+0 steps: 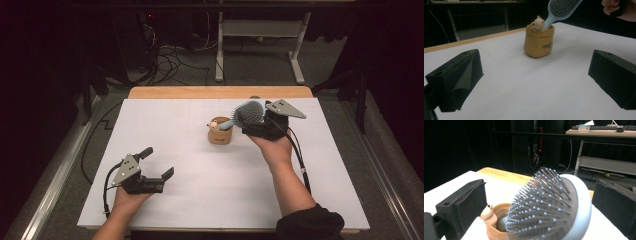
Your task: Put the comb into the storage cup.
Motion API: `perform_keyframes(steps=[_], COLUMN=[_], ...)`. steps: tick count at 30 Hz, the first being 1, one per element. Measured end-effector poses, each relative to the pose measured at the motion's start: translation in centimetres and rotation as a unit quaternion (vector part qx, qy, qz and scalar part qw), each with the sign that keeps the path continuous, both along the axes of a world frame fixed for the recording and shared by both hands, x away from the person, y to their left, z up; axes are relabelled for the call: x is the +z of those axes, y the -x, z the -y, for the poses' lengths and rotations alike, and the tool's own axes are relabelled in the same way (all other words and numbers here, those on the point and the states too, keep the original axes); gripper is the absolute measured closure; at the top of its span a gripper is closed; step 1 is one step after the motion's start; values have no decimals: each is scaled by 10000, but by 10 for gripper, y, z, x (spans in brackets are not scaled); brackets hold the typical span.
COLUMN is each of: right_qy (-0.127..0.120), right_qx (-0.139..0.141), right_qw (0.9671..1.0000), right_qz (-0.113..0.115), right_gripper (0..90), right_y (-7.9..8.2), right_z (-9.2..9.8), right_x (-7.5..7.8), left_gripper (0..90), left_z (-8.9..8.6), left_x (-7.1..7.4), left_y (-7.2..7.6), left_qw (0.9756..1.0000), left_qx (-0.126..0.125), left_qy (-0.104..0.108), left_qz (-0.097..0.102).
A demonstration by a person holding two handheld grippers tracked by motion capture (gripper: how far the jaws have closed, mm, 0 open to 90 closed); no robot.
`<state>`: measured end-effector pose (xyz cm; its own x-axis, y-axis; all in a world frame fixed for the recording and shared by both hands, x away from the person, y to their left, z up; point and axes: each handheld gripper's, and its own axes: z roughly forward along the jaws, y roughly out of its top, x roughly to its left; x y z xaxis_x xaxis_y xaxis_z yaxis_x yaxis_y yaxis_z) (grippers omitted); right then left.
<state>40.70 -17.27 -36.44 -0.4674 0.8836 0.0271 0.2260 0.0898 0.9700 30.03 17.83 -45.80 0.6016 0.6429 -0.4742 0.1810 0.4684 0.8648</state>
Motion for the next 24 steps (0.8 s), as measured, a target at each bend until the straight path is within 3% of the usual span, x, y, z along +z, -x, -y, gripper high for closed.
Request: perform_keyframes(steps=[8, 24], right_qy=[151, 366], right_qx=[60, 348], right_qw=[9998, 9983], right_qz=[-61, -291], right_gripper=[4, 4], right_y=[11, 40], right_z=[6, 14], right_x=[-13, -71], left_gripper=[3, 3], left_z=[-2, -2], left_x=[2, -1], left_y=[-2, -4], left_qw=[9999, 9998], left_qx=[75, 29], left_qy=[108, 8], left_qz=[-77, -209])
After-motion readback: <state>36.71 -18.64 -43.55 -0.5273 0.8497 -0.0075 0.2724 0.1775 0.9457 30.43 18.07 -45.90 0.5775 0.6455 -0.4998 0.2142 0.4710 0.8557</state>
